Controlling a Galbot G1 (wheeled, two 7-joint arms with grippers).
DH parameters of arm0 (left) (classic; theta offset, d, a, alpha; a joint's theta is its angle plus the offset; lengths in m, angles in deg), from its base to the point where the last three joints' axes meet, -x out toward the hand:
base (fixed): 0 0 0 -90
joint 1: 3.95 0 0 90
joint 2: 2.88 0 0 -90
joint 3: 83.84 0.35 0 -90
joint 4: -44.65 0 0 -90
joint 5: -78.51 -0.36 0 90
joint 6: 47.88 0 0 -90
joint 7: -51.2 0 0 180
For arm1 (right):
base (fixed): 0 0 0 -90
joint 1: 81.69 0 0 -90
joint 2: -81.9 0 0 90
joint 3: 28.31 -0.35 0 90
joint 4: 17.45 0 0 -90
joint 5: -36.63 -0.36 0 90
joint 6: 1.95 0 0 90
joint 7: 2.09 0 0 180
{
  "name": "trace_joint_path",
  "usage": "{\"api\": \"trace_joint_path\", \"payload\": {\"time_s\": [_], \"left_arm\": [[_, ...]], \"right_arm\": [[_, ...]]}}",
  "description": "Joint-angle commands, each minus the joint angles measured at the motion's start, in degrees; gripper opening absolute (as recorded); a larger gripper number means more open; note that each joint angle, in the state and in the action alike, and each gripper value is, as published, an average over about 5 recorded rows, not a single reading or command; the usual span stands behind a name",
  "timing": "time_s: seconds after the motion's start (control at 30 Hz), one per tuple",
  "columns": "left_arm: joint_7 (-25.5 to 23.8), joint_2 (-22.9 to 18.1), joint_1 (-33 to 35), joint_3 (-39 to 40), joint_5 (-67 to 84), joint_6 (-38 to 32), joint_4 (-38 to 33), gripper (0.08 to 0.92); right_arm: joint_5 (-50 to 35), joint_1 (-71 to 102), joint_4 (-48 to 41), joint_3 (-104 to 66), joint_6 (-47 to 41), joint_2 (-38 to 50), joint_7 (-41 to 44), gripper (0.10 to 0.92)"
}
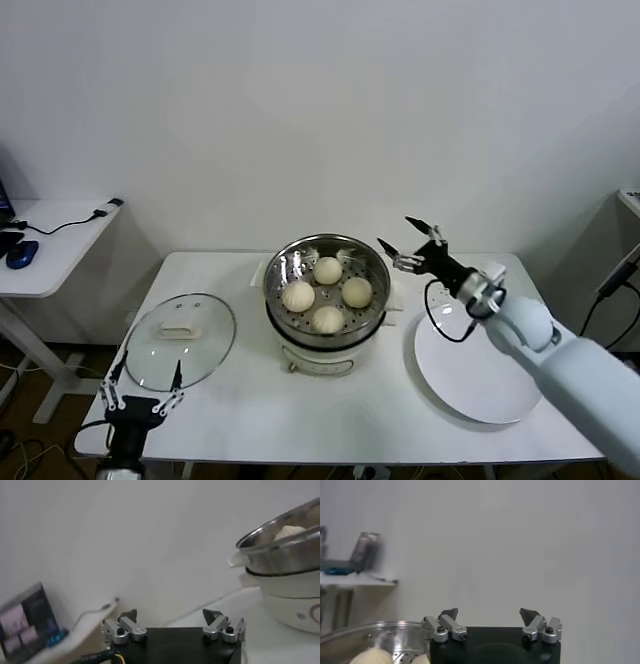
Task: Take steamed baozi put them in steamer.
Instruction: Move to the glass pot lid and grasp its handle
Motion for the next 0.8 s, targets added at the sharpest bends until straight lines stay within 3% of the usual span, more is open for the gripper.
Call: {"api": "trace_joint_path", "payload": {"time_s": [0.03, 0.23, 0.47, 0.8], "left_arm": [[2.0, 2.4, -3.2, -0.8, -46.5, 0.1, -1.4, 0.823], [-0.6, 5.4, -6.8, 2.2, -61.2, 6.5, 2.2, 0.823], [-0.9, 7.2, -13.9, 4.4, -69.1, 8.0, 10.6, 0.823], [1.3, 8.2, -22.8, 4.2, -69.6, 8.7, 26.8, 0.823]], "right_arm": [[7.0, 35.8, 5.8, -36.7, -0.8, -12.3, -2.1, 0.823], [9.1, 38.9, 4.4, -39.2, -0.7, -16.2, -1.4, 0.823], [13.8, 39.4, 1.3, -39.7, -0.1, -19.3, -0.8, 0.823], [17.3, 38.7, 0.8, -39.8, 0.1, -21.6, -1.6, 0.823]]}}
